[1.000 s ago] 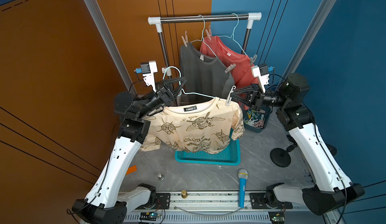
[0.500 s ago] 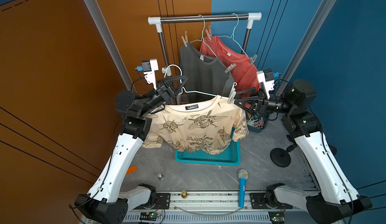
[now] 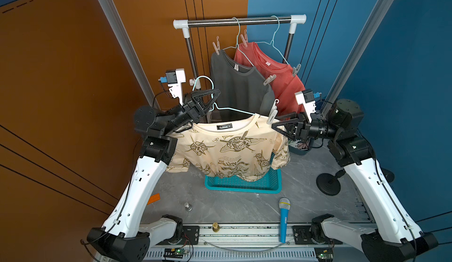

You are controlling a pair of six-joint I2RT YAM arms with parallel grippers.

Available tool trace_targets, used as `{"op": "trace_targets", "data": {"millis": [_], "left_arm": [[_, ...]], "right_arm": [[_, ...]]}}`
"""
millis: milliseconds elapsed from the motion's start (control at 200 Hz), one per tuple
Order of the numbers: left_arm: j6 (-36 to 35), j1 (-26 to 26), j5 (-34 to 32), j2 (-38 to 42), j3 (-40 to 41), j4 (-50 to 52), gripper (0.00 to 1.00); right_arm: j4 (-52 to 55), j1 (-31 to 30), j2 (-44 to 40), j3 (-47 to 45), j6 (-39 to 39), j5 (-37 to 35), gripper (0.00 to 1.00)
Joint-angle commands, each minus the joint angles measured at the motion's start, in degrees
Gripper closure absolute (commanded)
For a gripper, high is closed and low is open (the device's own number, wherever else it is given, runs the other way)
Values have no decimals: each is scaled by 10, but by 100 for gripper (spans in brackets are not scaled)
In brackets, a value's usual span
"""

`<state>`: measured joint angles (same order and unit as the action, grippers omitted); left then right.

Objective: Use clothespins to secure the t-shirt on both sides of the hanger
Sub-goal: Clamp the T-shirt on the hanger, then pick up the clothespin from the storage box.

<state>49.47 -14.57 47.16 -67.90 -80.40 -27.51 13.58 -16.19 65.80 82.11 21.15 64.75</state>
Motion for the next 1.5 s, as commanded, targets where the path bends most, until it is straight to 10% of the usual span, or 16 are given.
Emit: {"op": "trace_targets", "data": {"millis": [0, 220, 556, 1087, 1497], "left_arm": [[-37, 6, -21, 11, -28, 39, 92], [-187, 4, -192, 68, -21, 218, 93], [-227, -2, -328, 107, 1, 278, 93], [-263, -74, -357, 75, 51, 251, 93], [-275, -81, -341, 60, 55, 243, 93]], "right_arm": [[60, -4, -25, -5, -34, -51, 48], [219, -4, -64, 1, -98, -288, 47], [348, 16, -48, -41, -76, -598, 66], [332, 144, 111, -112, -1, -640, 77], [280, 209, 342, 20, 2, -657, 60]]}}
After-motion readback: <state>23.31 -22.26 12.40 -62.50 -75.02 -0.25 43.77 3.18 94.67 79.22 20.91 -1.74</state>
